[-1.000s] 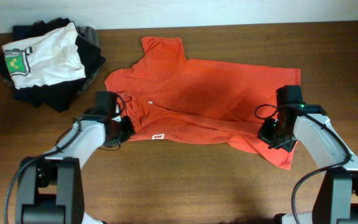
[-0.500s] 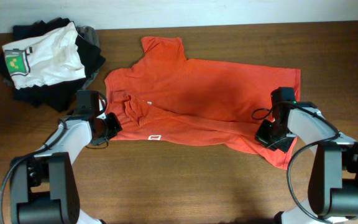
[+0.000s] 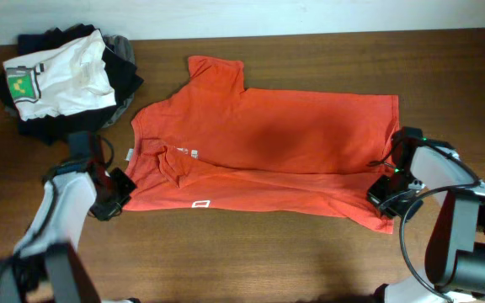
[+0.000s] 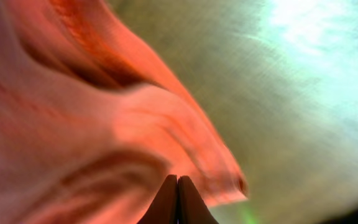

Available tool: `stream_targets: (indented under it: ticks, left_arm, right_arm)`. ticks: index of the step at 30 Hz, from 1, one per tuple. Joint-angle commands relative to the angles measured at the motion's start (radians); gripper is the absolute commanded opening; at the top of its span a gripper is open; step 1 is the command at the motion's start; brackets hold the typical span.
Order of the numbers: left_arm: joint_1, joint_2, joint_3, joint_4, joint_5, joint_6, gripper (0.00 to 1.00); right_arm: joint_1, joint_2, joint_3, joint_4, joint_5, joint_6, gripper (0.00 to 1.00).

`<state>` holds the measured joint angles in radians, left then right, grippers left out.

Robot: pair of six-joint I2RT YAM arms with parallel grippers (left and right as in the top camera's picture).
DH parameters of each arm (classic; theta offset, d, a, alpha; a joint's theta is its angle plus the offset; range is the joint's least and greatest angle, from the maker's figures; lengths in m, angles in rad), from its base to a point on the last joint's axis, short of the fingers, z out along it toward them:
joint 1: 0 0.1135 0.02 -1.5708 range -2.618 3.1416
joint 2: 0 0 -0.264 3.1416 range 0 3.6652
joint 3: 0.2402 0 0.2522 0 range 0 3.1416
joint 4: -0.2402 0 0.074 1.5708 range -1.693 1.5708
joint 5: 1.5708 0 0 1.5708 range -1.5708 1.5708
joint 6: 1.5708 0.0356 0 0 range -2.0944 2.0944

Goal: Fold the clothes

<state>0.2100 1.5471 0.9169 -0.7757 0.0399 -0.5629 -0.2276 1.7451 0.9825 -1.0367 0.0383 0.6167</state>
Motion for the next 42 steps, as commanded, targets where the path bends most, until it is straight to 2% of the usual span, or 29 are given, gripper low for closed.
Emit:
stream_targets:
  ticks: [1,3,5,6,8,9,10,11,13,16,19,23,32,36,40,42]
  left_arm:
    - [0.002,-0.240,-0.003,-0.031,-0.019,-0.017,0.01]
    - [0.002,-0.339,-0.003,-0.025,-0.002,-0.017,0.01]
    - [0.001,-0.402,-0.003,-0.007,0.057,-0.016,0.01]
    - [-0.005,-0.417,-0.003,0.001,0.103,-0.016,0.10]
    - [-0.036,-0.410,-0.003,0.013,0.168,-0.016,0.32]
    - [-0.061,-0.394,-0.003,0.016,0.177,-0.016,0.52]
    - [-0.091,-0.372,-0.003,0.020,0.177,-0.016,0.74]
    - [-0.135,-0.336,-0.003,0.028,0.174,-0.016,0.86]
    - [-0.220,-0.242,-0.003,0.060,0.175,-0.016,0.99]
    - [-0.306,-0.095,-0.003,0.104,0.171,-0.013,0.99]
    - [-0.331,0.021,-0.003,0.129,0.128,-0.051,0.99]
    - [-0.329,0.148,-0.003,0.189,0.106,-0.105,0.99]
    - [-0.330,0.175,-0.003,0.285,0.149,-0.103,0.95]
    - [-0.321,0.167,0.013,0.209,0.129,-0.103,0.95]
    - [-0.312,0.152,0.051,0.031,-0.023,-0.103,0.95]
    - [-0.312,0.141,0.072,-0.040,-0.046,-0.103,0.95]
  right_arm:
    - [-0.007,-0.110,0.095,-0.072,0.027,-0.044,0.04]
    - [-0.006,-0.159,0.141,-0.118,0.026,-0.044,0.04]
    - [-0.001,-0.203,0.177,-0.126,-0.040,-0.126,0.05]
    - [0.006,-0.216,0.189,-0.122,-0.103,-0.172,0.18]
    - [0.031,-0.228,0.195,-0.101,-0.225,-0.245,0.59]
    - [0.049,-0.228,0.195,-0.095,-0.254,-0.260,0.71]
    - [0.068,-0.225,0.195,-0.092,-0.255,-0.262,0.80]
    - [0.093,-0.221,0.195,-0.092,-0.252,-0.262,0.87]
    - [0.147,-0.213,0.195,-0.091,-0.250,-0.262,0.93]
    - [0.219,-0.211,0.195,-0.085,-0.204,-0.262,0.94]
    - [0.264,-0.211,0.195,-0.085,-0.158,-0.262,1.00]
    - [0.283,-0.211,0.195,-0.082,-0.149,-0.262,0.98]
    - [0.283,-0.211,0.195,-0.063,-0.146,-0.262,0.98]
    - [0.283,-0.211,0.195,-0.064,-0.130,-0.262,0.98]
    - [0.283,-0.211,0.195,-0.063,-0.130,-0.262,0.98]
    - [0.283,-0.211,0.195,-0.063,-0.130,-0.262,0.98]
